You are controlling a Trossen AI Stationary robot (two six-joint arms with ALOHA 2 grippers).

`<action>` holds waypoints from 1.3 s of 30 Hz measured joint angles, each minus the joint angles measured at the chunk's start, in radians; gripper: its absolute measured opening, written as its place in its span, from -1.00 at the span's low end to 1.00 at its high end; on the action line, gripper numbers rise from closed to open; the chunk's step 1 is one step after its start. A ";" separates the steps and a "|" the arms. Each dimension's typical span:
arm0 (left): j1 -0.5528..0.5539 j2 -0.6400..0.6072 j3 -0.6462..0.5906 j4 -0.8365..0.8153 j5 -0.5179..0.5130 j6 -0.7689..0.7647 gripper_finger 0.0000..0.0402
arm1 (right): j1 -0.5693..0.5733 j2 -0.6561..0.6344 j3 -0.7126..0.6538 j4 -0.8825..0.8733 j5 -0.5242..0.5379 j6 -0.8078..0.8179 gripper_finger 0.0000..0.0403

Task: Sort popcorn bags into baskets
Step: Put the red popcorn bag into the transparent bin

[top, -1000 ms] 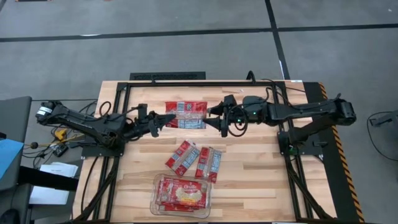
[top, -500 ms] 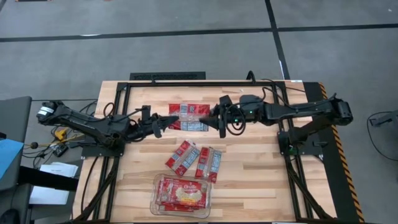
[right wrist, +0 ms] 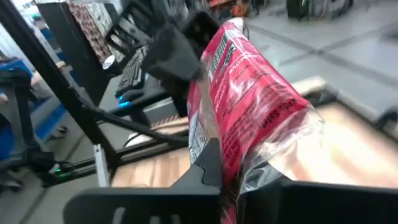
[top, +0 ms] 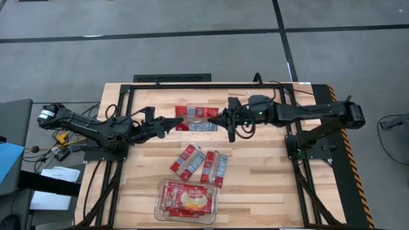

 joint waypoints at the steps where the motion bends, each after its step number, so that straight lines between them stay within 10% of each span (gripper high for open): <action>1: 0.000 -0.008 0.000 0.002 0.016 -0.002 -0.39 | 0.000 -0.014 0.025 -0.036 0.014 -0.033 -0.92; 11: 0.003 -0.026 0.000 0.006 -0.026 -0.324 0.34 | 0.093 -0.070 0.294 -0.482 0.213 -0.796 -0.92; 22: 0.060 -0.027 0.000 0.014 0.074 -0.759 0.39 | 0.383 0.003 0.369 -0.527 0.775 -1.559 -0.88; 39: 0.116 -0.026 0.000 0.045 0.261 -0.833 0.27 | 0.410 0.095 0.370 -0.380 0.772 -1.698 -0.89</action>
